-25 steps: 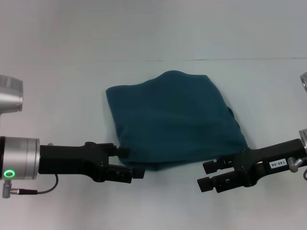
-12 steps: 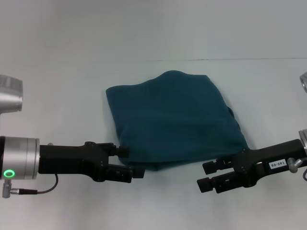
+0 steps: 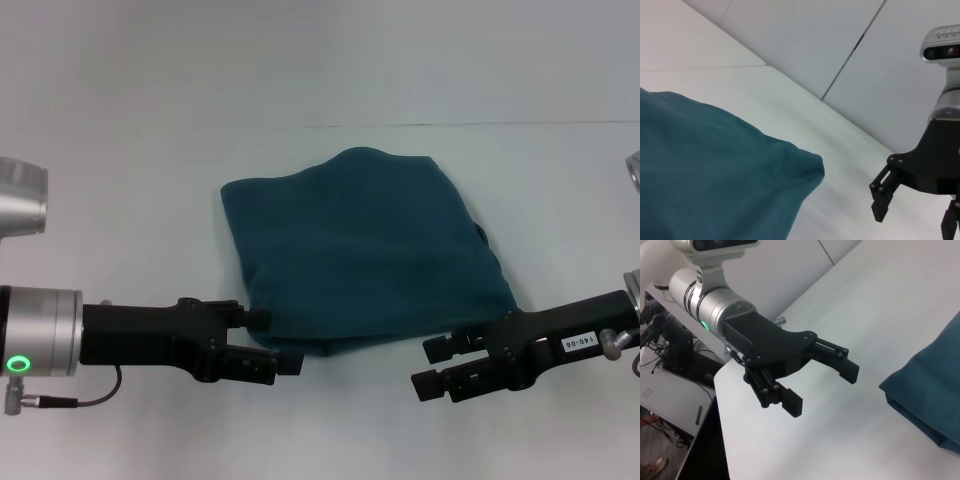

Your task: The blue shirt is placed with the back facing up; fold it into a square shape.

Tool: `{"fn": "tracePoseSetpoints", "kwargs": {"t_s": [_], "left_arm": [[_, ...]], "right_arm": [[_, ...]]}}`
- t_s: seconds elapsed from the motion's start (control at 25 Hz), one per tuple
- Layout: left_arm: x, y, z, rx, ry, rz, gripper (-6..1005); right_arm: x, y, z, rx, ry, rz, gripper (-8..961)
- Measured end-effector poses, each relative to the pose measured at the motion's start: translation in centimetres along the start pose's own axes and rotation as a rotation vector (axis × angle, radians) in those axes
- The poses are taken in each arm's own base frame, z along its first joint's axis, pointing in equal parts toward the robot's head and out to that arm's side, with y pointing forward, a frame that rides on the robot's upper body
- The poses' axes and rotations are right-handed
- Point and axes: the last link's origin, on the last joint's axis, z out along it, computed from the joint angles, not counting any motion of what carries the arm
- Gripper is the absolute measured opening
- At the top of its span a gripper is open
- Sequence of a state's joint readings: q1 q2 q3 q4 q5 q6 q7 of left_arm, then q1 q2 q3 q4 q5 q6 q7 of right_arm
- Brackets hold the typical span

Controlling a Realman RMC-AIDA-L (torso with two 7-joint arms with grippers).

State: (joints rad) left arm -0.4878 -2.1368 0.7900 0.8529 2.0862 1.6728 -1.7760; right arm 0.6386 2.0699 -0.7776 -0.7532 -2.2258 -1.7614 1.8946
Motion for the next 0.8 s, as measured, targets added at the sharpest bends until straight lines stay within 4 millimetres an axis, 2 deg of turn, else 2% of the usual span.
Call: {"fn": "tracePoseSetpoints", "kwargs": {"t_s": [0.8], "left_arm": [[-0.13, 0.09, -0.07, -0.005, 0.0, -0.004, 934]], "right_arm": [[0.01, -0.02, -0.03, 0.001, 0.0, -0.004, 807]]}}
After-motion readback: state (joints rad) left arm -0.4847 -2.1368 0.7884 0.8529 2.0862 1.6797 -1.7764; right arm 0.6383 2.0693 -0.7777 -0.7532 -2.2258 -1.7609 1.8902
